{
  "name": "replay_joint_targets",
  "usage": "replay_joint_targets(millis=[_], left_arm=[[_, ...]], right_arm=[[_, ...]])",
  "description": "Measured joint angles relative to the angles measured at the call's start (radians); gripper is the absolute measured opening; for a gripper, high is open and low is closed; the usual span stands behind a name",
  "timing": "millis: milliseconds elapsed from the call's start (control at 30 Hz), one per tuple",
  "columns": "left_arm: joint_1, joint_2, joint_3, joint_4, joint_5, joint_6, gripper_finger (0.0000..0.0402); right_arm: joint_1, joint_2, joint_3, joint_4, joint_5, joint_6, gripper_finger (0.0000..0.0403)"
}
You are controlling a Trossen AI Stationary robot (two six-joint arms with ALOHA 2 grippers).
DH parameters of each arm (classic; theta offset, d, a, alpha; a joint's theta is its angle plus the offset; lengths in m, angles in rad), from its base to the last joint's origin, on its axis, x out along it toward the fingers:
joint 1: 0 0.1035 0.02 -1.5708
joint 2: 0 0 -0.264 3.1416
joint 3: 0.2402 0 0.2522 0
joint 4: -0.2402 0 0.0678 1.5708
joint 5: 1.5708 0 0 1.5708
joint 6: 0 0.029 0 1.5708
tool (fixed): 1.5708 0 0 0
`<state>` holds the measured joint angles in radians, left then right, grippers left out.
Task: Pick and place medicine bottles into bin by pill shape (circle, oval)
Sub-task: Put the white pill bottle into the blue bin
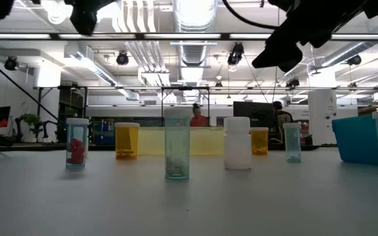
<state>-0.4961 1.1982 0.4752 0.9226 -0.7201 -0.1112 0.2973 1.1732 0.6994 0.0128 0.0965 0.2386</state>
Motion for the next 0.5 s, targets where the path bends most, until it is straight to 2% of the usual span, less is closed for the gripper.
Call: replay_joint_targets(millis=[200, 367, 500], left_arm=[[0.084, 0.03, 0.062, -0.293, 0.052, -0.231, 0.0091], [0.11, 0.049, 0.149, -0.551, 0.061, -0.339, 0.0091], [0.129, 0.049, 0.241, -0.797, 0.061, -0.404, 0.0091]], right_arm=[[0.074, 0.008, 0.0, -0.001, 0.041, 0.049, 0.024], [0.138, 0.024, 0.0, -0.004, 0.14, 0.058, 0.024], [0.15, 0.055, 0.001, 0.016, 0.162, 0.064, 0.0241]])
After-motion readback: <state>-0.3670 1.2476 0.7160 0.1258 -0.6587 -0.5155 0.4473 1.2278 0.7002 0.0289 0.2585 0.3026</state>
